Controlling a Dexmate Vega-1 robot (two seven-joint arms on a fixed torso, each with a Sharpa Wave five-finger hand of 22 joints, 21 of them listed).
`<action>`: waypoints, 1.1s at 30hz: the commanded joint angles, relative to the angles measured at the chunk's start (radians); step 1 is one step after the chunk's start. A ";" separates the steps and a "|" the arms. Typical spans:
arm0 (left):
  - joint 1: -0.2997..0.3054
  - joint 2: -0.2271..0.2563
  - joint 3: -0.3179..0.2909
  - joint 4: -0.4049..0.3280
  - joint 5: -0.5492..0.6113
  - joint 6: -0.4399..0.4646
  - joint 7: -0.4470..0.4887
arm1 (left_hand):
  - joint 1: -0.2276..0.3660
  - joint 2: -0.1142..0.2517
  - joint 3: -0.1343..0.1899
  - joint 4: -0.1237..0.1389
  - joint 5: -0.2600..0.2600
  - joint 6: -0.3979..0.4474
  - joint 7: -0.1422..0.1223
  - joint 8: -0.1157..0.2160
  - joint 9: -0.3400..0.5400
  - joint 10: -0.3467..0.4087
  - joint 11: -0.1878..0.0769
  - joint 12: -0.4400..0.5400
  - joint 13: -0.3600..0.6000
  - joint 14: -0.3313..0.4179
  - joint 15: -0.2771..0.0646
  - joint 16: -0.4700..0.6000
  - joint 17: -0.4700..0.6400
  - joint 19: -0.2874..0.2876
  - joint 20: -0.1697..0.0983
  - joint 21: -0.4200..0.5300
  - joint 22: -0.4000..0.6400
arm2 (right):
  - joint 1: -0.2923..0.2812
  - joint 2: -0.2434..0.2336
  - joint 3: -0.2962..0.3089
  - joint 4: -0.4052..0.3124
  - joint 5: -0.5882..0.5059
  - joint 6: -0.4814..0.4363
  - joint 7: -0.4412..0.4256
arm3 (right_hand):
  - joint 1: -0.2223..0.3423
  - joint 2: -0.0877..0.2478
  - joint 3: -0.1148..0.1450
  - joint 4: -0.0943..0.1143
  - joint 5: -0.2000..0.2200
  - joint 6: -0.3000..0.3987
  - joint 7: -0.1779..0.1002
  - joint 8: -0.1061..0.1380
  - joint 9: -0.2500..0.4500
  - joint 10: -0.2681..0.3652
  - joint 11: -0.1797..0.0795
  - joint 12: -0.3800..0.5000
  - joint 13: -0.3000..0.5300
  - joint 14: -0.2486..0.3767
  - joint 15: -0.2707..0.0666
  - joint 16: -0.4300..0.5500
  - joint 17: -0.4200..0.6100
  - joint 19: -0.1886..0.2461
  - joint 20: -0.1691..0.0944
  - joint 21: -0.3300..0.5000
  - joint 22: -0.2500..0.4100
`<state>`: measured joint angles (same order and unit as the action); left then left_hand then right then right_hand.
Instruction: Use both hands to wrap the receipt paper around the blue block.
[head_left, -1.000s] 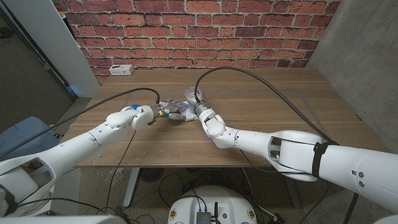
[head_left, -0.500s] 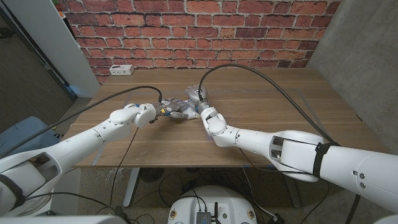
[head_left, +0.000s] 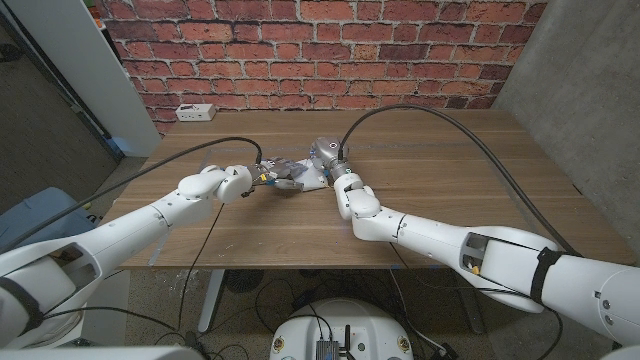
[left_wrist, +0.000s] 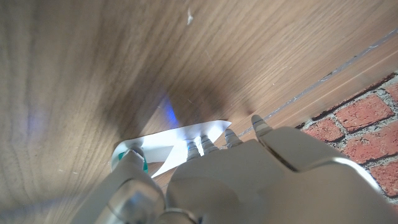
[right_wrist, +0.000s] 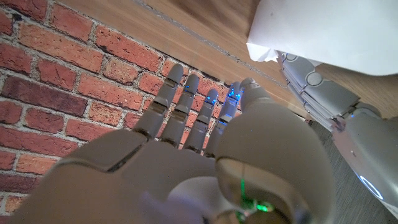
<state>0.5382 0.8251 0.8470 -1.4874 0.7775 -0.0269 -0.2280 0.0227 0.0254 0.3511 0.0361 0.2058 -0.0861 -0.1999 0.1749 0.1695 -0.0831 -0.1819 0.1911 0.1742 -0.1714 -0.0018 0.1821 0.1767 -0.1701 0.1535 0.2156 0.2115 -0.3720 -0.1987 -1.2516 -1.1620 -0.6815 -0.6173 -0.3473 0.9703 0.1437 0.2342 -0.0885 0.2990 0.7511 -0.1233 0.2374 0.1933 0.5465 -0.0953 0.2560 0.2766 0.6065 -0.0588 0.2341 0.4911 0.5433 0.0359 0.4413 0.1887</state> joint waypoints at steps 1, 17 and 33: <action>0.001 0.001 0.001 -0.012 0.005 0.016 -0.006 | -0.005 -0.002 -0.001 0.002 0.006 -0.001 0.005 0.006 0.004 0.001 0.000 0.006 0.006 -0.007 -0.005 0.003 0.003 -0.048 0.004 0.007 0.003 | -0.068 -0.233 0.090 -0.457 0.042 -0.044 0.316 | -0.001 -0.012 0.010 -0.009 -0.008 -0.054 0.001 -0.028 0.002 -0.052 0.003 -0.023 0.002 -0.047 -0.129 -0.019 0.002 -0.019 -0.002 0.000 0.003; 0.002 0.004 0.001 -0.013 0.006 0.018 -0.008 | -0.003 -0.002 -0.005 0.007 0.008 -0.004 0.004 0.006 0.004 -0.002 0.002 0.004 0.006 -0.010 -0.007 0.002 0.003 -0.053 0.006 0.008 0.003 | -0.027 -0.296 0.059 -0.611 -0.019 -0.166 0.661 | -0.013 -0.062 0.015 -0.052 0.018 -0.090 -0.097 -0.044 0.003 -0.271 -0.026 -0.077 -0.016 -0.315 -0.028 -0.051 -0.002 -0.192 0.038 -0.078 -0.001; 0.002 0.004 -0.001 -0.015 0.003 0.018 -0.010 | -0.002 -0.002 -0.009 0.011 0.010 -0.009 0.003 0.005 0.004 -0.003 -0.001 0.004 0.006 -0.012 -0.008 0.002 0.003 -0.053 0.008 0.010 0.003 | -0.039 -0.258 0.069 -0.546 -0.017 -0.116 0.660 | -0.029 -0.062 -0.005 -0.038 0.025 -0.055 -0.098 -0.027 0.007 -0.279 -0.054 -0.053 -0.025 -0.352 -0.042 -0.021 0.001 -0.221 0.024 -0.100 0.000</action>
<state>0.5404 0.8281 0.8480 -1.4997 0.7823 -0.0097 -0.2356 0.0227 0.0255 0.3429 0.0442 0.2086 -0.0902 -0.1964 0.1712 0.1697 -0.0851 -0.1803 0.1857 0.1748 -0.1749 -0.0053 0.1821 0.1769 -0.1701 0.1535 0.2156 0.2115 -0.3922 -0.4777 -1.2001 -1.7420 -0.7061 -0.7707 0.3316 0.9536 0.0625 0.2344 -0.1361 0.3183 0.6621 -0.2198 0.1975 0.1965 0.2483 -0.1361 0.1906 0.2516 0.2494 -0.0413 0.1977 0.4838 0.3212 0.0717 0.3470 0.1860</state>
